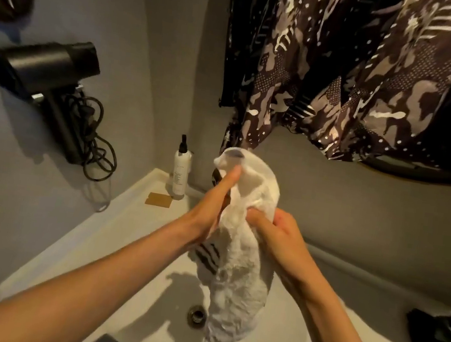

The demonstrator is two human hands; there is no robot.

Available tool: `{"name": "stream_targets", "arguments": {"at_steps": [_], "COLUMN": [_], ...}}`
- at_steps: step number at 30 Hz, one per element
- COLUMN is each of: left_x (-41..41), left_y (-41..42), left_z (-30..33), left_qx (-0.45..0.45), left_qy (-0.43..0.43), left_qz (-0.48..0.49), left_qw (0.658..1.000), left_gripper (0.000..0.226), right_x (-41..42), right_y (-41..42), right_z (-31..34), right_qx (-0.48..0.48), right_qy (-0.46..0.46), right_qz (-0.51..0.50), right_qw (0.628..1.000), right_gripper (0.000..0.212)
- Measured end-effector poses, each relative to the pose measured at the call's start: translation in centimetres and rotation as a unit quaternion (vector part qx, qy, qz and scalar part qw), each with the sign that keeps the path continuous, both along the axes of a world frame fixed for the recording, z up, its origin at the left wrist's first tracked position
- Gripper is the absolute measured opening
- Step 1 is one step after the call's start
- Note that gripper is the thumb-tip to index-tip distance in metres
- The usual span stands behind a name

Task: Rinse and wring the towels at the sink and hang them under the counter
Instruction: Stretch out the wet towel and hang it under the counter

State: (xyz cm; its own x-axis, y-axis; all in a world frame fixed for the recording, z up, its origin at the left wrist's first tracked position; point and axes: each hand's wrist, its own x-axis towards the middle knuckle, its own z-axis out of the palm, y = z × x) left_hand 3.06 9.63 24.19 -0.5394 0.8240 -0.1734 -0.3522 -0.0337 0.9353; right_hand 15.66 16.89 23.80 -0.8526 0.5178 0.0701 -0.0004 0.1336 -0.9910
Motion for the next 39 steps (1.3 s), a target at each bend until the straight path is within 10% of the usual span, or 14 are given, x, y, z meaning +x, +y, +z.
{"name": "stream_targets", "arguments": {"at_steps": [4, 9, 14, 20, 31, 35, 39], "left_x": [1.5, 0.7, 0.4, 0.1, -4.5, -6.0, -6.3], "left_y": [-3.6, -6.4, -5.2, -3.2, -6.7, -7.1, -6.9], "left_z": [-8.0, -11.2, -8.8, -8.9, -6.7, -5.3, -4.6], "left_qx": [-0.058, -0.109, -0.063, -0.046, -0.217, -0.223, -0.154], "left_qy": [-0.097, -0.110, -0.171, -0.222, 0.059, 0.116, 0.081], "left_qz": [0.007, -0.143, -0.180, -0.097, -0.095, -0.130, -0.146], "left_qw": [0.994, 0.978, 0.967, 0.969, 0.970, 0.959, 0.974], "left_gripper": [0.057, 0.066, 0.038, 0.059, 0.023, 0.038, 0.055], "right_x": [-2.2, 0.5, 3.9, 4.9, 7.1, 7.8, 7.9], "right_y": [0.1, 2.6, 5.6, 0.1, 2.9, 4.0, 3.0], "right_z": [0.0, 0.8, -3.5, -11.7, -9.6, -9.8, -9.1], "right_qx": [0.032, -0.186, -0.475, -0.607, -0.353, -0.291, -0.433], "right_qy": [-0.061, -0.117, 0.087, 0.013, -0.015, -0.008, -0.123], "right_qz": [-0.025, -0.045, -0.102, -0.056, -0.200, -0.276, -0.147], "right_qw": [0.997, 0.975, 0.870, 0.792, 0.914, 0.916, 0.881], "right_gripper": [0.030, 0.031, 0.060, 0.088, 0.020, 0.056, 0.056]}}
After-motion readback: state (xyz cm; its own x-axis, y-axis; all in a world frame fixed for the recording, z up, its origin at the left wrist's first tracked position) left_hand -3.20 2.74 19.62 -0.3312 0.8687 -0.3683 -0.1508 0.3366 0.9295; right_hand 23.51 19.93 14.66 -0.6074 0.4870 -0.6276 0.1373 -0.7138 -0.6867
